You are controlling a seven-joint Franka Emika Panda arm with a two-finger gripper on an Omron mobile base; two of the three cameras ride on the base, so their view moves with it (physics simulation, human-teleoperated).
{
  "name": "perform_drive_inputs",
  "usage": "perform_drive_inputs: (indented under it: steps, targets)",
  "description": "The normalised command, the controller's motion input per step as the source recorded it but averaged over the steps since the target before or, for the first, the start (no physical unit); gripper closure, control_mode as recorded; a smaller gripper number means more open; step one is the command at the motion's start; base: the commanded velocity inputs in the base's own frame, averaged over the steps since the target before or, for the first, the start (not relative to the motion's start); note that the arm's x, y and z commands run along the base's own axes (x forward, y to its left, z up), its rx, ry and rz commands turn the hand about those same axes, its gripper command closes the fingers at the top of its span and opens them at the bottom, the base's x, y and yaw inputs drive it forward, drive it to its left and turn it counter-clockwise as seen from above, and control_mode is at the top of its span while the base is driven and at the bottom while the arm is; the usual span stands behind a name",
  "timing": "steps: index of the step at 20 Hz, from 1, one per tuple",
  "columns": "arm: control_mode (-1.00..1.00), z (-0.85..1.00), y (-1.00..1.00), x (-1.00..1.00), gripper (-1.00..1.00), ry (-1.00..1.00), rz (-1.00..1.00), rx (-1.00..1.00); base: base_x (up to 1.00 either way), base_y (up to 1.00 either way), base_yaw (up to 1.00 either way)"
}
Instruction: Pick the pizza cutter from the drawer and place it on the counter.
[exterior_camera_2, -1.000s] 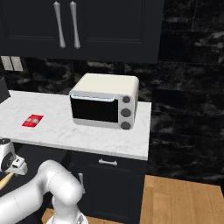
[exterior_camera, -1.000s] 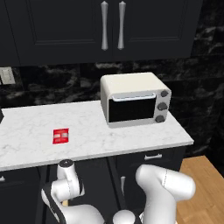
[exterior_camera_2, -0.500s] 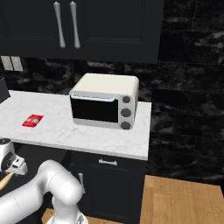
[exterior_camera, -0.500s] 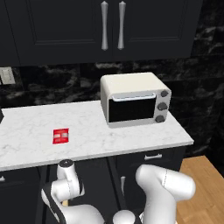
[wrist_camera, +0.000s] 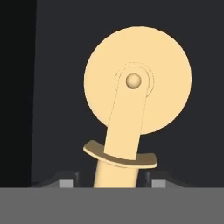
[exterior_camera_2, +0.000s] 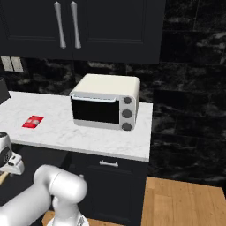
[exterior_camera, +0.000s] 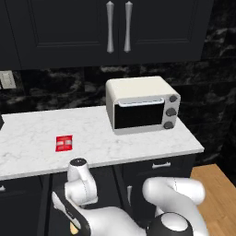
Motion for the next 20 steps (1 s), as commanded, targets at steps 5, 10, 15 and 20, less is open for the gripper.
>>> perform_drive_inputs:
  steps: [5, 10, 15, 20]
  targets:
    - [-1.00, 1.00, 0.29, -0.29, 1.00, -0.06, 0.00, 0.00, 0.00, 0.00, 0.00]
    - [-1.00, 1.00, -0.15, 0.10, 1.00, -0.23, 0.09, 0.06, 0.00, 0.00, 0.00]
    - [-1.00, 1.00, -0.60, 0.62, 1.00, -0.24, 0.06, 0.11, 0.00, 0.00, 0.00]
    - [-1.00, 0.72, -0.65, 0.99, 1.00, -0.21, 0.00, 0.02, 0.00, 0.00, 0.00]
